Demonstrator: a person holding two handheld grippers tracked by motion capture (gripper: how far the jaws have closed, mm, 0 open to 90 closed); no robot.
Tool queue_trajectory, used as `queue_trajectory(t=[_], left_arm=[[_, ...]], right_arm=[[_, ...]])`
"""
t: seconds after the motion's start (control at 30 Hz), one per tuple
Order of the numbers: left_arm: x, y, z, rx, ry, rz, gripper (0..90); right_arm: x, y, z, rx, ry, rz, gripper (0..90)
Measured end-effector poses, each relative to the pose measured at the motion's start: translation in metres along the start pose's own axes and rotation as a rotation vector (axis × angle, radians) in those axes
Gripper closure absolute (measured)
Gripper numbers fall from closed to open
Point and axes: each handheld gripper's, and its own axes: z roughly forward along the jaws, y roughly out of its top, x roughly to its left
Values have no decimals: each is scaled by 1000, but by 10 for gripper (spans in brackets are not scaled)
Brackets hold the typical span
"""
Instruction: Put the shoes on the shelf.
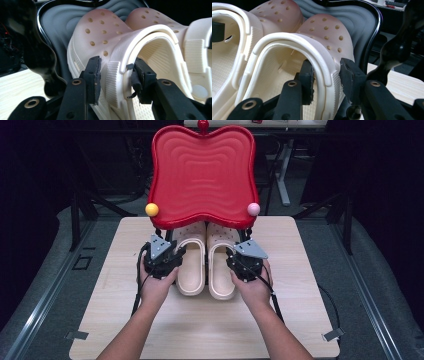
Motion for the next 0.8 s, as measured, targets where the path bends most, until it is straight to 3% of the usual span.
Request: queue_trajectory(t=[0.33,0.8], left_arm=[[0,-8,-4,-2,-16,-18,598],[0,-8,-12,-26,-12,-27,496]], right_arm=[[2,-2,-4,-8,7,-10,599],[-1,-6,-15,-18,27,-18,570]])
